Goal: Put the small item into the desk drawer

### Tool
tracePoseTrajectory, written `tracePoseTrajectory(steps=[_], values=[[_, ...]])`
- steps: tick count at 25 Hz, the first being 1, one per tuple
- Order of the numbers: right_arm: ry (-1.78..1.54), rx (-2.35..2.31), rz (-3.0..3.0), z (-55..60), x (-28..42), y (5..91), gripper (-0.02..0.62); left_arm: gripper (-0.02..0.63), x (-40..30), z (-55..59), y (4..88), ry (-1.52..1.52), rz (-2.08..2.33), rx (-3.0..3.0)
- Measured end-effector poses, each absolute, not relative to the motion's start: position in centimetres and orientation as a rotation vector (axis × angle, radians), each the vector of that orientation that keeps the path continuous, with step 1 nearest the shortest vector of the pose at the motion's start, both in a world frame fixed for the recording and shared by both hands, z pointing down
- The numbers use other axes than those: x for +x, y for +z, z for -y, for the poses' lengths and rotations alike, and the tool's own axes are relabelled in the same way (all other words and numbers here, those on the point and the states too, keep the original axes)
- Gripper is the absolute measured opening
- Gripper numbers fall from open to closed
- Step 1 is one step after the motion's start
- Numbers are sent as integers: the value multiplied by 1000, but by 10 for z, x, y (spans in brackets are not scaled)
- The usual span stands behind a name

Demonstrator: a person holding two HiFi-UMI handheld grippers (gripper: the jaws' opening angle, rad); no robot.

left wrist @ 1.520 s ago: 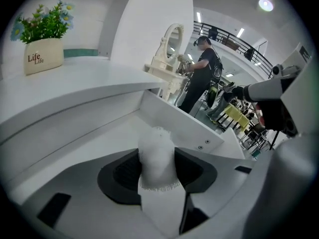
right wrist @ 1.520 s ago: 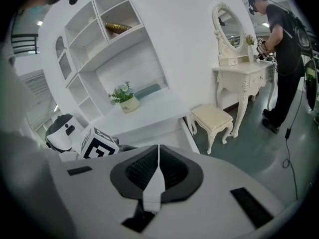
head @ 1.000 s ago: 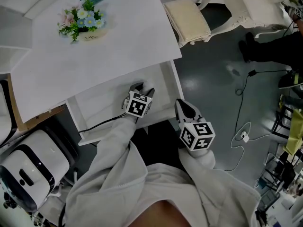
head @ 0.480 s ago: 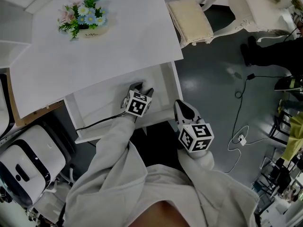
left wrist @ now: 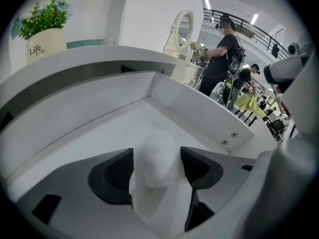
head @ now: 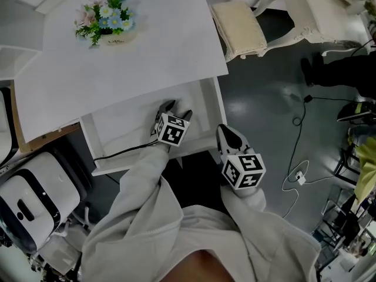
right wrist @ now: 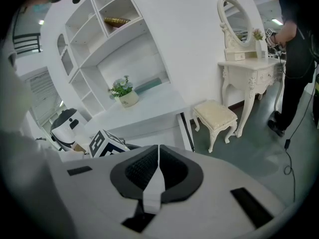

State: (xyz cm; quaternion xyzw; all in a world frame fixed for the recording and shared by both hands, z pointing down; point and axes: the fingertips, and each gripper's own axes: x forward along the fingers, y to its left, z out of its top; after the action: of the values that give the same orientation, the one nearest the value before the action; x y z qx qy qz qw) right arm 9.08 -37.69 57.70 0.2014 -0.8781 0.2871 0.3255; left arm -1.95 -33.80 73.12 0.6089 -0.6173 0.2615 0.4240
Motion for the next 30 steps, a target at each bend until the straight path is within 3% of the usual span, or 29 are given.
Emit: tracePoseTrajectory(steps=[10, 30], values=[[715, 430, 2353, 384, 80, 575, 35, 356, -23, 332, 712, 627, 1508, 1523], [687, 440, 2488, 354, 67, 544, 35, 356, -38, 262, 601, 364, 1496, 1643]])
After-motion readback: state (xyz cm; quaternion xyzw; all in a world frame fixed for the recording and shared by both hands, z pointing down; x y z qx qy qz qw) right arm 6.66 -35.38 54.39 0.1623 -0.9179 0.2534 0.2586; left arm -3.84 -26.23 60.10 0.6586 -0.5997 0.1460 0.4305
